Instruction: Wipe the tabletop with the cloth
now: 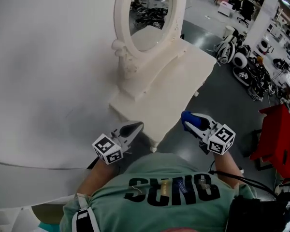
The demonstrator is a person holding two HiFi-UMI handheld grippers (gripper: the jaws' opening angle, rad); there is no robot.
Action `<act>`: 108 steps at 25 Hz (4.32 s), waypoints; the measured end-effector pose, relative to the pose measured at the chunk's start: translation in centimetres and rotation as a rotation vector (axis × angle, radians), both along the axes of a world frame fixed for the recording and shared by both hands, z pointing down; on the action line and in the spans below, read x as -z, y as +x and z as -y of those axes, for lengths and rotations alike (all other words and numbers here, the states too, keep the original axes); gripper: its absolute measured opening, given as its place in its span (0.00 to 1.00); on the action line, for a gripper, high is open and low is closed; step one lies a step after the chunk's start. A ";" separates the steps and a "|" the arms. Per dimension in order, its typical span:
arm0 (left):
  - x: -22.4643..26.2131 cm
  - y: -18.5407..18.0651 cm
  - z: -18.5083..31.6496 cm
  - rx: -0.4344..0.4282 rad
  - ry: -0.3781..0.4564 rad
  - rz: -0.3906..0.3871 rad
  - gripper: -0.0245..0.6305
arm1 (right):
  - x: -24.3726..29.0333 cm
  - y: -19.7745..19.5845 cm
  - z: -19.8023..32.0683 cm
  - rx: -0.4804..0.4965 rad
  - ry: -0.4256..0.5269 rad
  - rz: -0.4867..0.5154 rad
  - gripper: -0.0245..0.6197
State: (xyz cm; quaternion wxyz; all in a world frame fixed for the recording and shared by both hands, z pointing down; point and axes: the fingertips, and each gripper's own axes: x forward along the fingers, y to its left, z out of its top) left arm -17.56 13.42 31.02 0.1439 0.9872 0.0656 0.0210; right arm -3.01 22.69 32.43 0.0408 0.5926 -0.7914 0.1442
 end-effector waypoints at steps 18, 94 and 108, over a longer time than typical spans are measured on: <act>-12.0 -11.1 7.9 0.572 -0.117 0.229 0.05 | -26.8 -15.3 32.0 0.651 -0.308 -0.451 0.24; -15.6 -17.7 11.2 0.421 -0.155 0.202 0.05 | -38.1 -10.7 36.6 0.424 -0.624 -1.436 0.22; -10.1 0.9 -6.3 0.252 -0.057 0.172 0.05 | -38.9 -0.4 2.0 0.530 -0.685 -1.006 0.23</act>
